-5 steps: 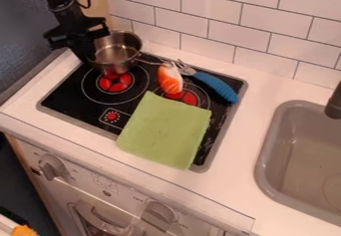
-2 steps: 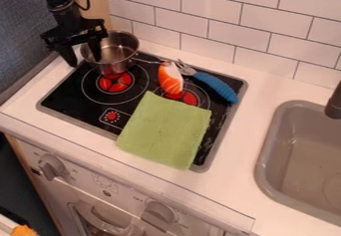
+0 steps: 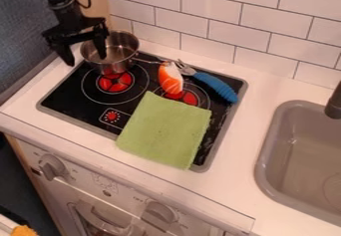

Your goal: Put the silver pot on the left burner

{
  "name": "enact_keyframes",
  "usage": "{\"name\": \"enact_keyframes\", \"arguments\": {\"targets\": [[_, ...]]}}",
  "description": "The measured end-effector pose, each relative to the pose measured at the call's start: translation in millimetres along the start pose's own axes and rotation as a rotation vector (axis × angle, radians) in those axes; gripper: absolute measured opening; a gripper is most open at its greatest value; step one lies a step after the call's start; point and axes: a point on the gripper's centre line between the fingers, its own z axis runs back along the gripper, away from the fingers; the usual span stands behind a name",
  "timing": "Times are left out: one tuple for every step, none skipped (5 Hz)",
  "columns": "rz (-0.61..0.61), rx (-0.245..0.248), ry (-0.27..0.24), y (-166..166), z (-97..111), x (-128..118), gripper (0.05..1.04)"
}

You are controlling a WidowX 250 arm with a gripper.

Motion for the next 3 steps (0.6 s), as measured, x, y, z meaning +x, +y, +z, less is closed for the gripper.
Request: {"name": "enact_keyframes", "arguments": {"targets": [[-0.002,-0.025,0.019,-9.3,13.1,0.0,1.001],[0.0,-0.032,-0.001,-15.0,39.1,4.2,1.001],[-0.023,-0.012,0.006,-22.2,64.6,-1.3,1.001]]}}
